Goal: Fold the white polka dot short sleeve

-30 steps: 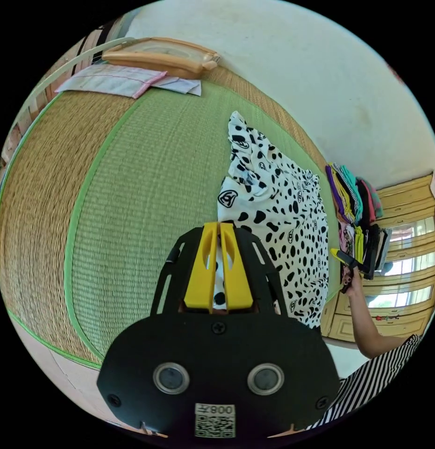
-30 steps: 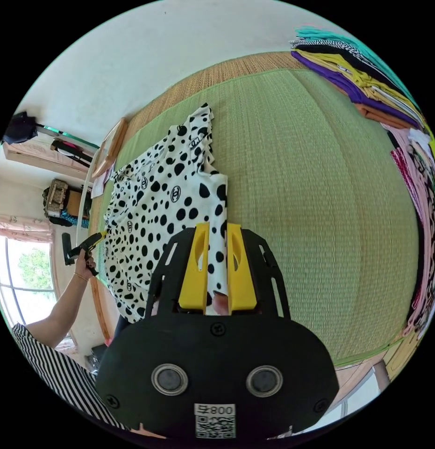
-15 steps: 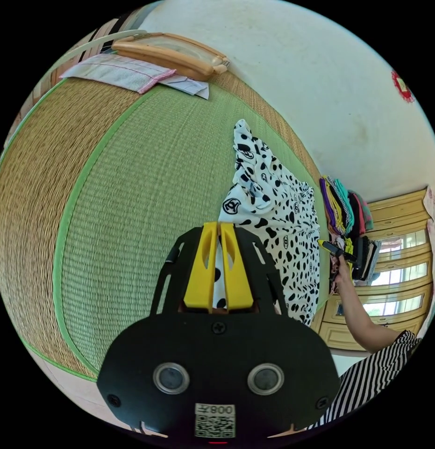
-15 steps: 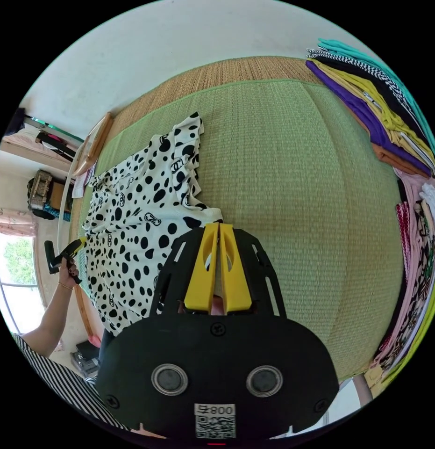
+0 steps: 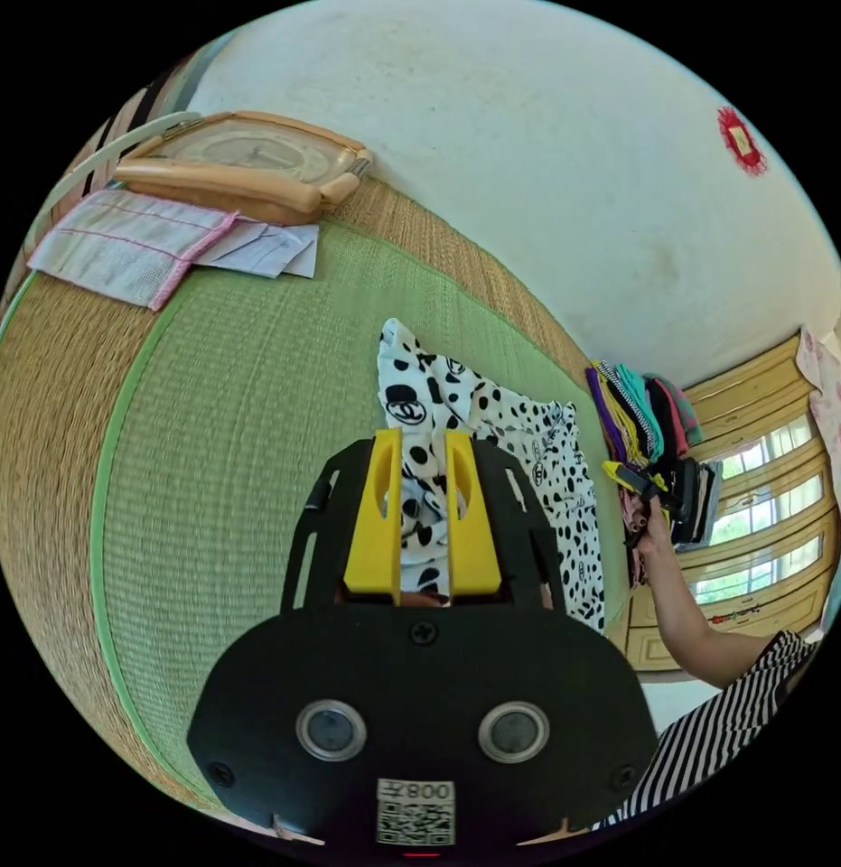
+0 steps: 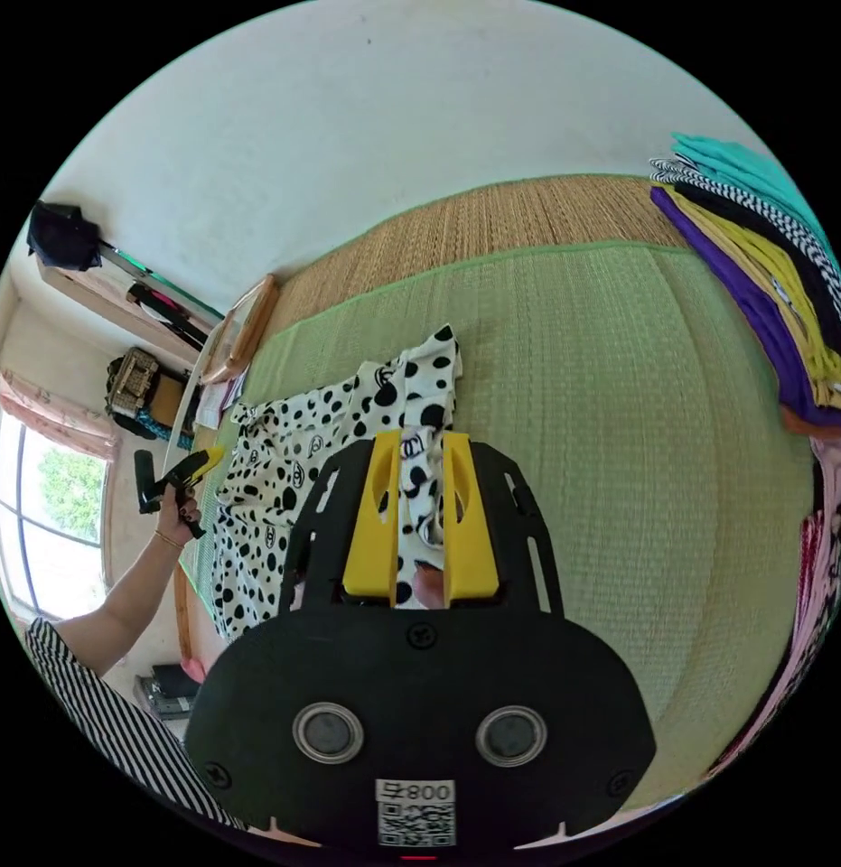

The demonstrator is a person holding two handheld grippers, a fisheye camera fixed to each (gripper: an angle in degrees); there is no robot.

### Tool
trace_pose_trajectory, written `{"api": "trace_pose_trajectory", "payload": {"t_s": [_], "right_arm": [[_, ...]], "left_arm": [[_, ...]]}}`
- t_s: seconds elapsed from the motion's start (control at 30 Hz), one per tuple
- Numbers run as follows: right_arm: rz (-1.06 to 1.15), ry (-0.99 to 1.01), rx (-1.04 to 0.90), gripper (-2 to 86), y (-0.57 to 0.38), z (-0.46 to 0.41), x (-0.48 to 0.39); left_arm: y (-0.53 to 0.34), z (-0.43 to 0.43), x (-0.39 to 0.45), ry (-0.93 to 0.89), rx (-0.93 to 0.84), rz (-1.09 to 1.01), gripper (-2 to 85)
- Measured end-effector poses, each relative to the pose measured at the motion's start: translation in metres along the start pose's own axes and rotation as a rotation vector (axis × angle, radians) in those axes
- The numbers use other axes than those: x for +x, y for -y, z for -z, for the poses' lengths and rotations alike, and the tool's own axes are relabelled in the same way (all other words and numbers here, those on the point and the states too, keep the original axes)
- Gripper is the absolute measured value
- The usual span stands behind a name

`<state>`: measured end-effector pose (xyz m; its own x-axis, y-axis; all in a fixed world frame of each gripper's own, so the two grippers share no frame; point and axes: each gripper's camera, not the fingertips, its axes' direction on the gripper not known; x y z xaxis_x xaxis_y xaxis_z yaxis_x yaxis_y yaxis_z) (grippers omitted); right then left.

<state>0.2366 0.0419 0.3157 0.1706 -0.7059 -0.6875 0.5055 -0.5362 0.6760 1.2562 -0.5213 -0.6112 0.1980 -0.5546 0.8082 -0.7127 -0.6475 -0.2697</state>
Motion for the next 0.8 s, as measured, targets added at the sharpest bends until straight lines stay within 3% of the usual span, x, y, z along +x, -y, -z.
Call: {"api": "trace_pose_trajectory", "payload": {"t_s": [0.37, 0.57, 0.73, 0.8], "right_arm": [[-0.042, 0.133, -0.010, 9.4, 0.081, -0.031, 0.044], [-0.049, 0.181, -0.070, 3.3, 0.082, -0.049, 0.055], [0.019, 0.244, 0.019, 0.9, 0.061, -0.001, 0.053], [0.096, 0.310, 0.160, 0.6, 0.032, 0.057, 0.044]], "left_arm": [[0.069, -0.024, -0.041, -0.095, 0.048, 0.094, 7.7], [0.080, -0.017, -0.040, -0.202, 0.056, 0.059, 3.2], [0.077, 0.024, -0.022, -0.295, 0.119, -0.029, 2.6], [0.070, 0.051, -0.014, -0.361, 0.190, -0.068, 2.4]]}}
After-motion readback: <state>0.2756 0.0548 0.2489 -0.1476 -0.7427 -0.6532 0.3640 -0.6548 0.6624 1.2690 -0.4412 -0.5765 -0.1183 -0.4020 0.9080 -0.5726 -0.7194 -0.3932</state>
